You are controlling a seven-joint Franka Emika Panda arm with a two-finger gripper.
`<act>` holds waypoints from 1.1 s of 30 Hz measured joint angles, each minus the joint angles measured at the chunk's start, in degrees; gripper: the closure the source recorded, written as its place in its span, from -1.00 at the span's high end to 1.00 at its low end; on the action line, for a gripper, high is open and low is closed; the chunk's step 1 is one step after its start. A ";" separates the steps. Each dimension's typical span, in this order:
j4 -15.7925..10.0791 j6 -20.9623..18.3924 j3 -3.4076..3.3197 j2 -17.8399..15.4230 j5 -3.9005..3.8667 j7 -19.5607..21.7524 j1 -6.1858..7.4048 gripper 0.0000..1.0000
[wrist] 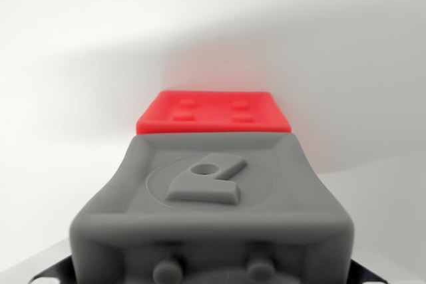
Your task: Destack cube
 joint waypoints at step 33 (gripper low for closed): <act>-0.63 -8.03 -0.05 -9.27 -0.03 0.02 0.20 -1.00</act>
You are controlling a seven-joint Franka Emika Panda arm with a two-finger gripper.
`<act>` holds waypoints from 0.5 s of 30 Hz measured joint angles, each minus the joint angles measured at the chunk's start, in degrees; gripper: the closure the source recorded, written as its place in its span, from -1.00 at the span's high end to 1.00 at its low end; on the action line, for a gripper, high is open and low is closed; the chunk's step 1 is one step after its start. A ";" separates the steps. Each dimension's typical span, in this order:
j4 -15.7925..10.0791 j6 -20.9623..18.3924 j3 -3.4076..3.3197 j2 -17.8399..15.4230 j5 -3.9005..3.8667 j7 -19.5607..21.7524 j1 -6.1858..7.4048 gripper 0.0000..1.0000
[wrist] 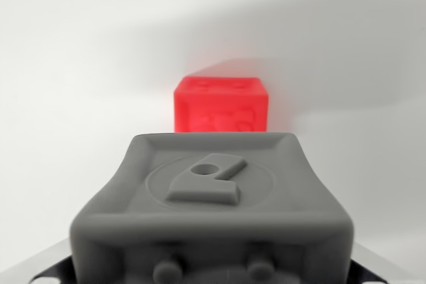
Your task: Destack cube
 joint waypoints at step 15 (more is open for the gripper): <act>-1.87 0.73 0.42 -0.47 -0.14 0.12 2.21 -1.00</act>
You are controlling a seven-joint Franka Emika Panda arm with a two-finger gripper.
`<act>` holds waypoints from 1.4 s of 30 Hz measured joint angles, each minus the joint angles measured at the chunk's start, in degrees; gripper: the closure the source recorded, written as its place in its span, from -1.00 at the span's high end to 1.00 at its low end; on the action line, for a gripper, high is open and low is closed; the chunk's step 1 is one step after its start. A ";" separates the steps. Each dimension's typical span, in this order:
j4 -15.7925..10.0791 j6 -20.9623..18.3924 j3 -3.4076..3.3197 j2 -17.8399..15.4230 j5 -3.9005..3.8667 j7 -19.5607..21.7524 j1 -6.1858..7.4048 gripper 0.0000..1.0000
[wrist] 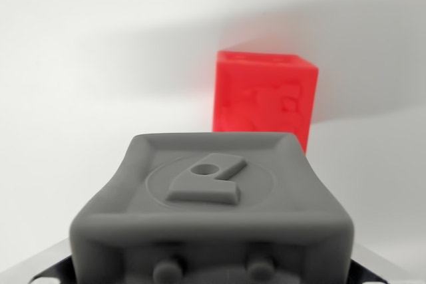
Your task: Destack cube
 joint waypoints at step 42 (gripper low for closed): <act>-4.27 2.71 1.00 -1.58 -0.42 0.96 7.28 -1.00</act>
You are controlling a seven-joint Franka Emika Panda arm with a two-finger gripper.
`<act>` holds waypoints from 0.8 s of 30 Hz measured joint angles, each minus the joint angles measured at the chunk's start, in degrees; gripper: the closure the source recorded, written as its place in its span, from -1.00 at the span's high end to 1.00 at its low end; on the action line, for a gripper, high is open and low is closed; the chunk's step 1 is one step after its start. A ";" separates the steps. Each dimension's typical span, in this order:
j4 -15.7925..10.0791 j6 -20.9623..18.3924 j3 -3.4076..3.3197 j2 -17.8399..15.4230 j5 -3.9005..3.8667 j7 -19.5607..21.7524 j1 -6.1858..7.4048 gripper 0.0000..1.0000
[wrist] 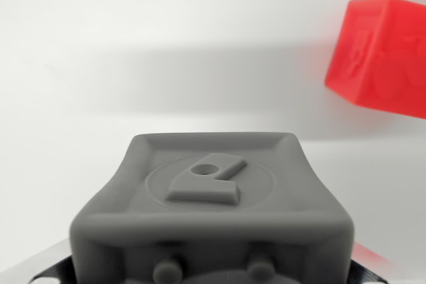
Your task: Destack cube
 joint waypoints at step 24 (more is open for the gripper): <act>-1.29 1.12 0.57 -0.16 -0.29 0.80 4.54 -1.00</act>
